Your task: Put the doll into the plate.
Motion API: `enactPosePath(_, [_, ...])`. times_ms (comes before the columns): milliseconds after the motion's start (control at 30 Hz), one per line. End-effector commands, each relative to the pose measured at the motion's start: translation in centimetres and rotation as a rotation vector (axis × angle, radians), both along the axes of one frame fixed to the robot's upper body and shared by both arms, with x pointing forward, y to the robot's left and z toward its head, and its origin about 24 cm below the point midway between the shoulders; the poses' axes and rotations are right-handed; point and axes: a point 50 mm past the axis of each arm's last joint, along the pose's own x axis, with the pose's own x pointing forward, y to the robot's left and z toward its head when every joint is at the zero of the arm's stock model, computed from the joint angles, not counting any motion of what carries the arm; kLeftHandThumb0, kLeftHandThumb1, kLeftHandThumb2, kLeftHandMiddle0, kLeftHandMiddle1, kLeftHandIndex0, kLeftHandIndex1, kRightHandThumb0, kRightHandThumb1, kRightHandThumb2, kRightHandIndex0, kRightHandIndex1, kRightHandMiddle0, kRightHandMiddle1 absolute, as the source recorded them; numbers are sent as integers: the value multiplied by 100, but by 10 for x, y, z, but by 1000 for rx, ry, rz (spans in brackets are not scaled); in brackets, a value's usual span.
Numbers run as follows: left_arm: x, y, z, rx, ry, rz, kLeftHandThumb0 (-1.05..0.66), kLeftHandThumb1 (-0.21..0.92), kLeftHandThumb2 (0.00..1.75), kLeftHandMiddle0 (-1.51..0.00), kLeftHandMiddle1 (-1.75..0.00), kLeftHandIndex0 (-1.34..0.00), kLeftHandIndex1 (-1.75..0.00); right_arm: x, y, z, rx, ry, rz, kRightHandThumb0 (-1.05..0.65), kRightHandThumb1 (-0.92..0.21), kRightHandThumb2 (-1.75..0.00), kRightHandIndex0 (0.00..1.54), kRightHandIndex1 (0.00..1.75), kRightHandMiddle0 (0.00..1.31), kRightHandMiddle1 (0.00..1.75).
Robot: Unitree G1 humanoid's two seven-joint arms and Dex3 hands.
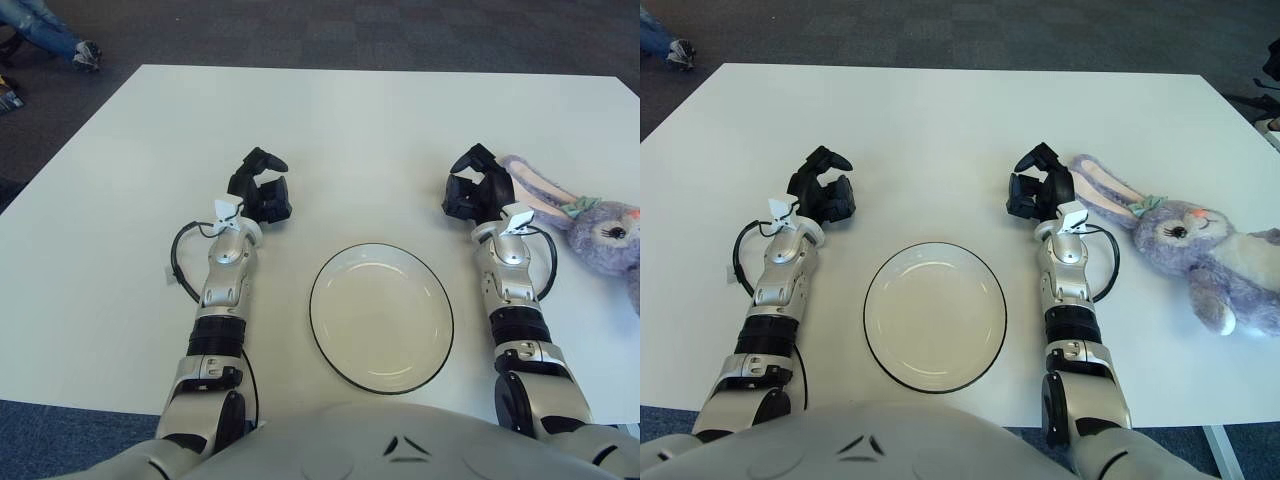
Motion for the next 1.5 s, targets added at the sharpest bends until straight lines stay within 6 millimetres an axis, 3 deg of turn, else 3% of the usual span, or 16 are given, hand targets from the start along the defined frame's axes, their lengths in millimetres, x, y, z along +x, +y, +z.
enactPosePath(0, [-4, 0, -12, -7, 38, 13, -46, 38, 124, -123, -175, -56, -175, -3, -8, 14, -59, -41, -41, -45, -42, -118, 108, 175, 53, 175])
enactPosePath(167, [-4, 0, -12, -2, 34, 12, -46, 38, 124, -123, -175, -56, -175, -7, -6, 28, -143, -80, -65, -43, -46, -113, 100, 175, 50, 175])
enactPosePath(633, [-3, 2, -12, 6, 29, 9, -46, 38, 123, -124, -175, -56, -175, -11, -8, 42, -416, -120, -139, -42, -50, -108, 87, 175, 47, 175])
enactPosePath(1033, [-2, 2, -12, 2, 29, 3, -46, 38, 124, -124, -175, -56, -175, -25, -10, 52, -741, -122, -241, -41, -57, -98, 48, 175, 41, 175])
enactPosePath(1167, [-2, 2, -12, -6, 28, 3, -46, 38, 124, -124, -175, -57, -175, -30, -10, 55, -867, -138, -296, -39, -68, -82, 25, 175, 37, 171])
enactPosePath(1433, [-1, 1, -11, -20, 19, 1, -47, 36, 127, -125, -175, -58, -175, -42, -14, 59, -1082, -176, -410, -37, -83, -57, 10, 148, 30, 168])
enactPosePath(1467, [-1, 1, -11, -20, 18, 1, -47, 36, 127, -124, -175, -58, -175, -43, -14, 59, -1095, -177, -418, -46, -76, -62, 10, 144, 20, 162])
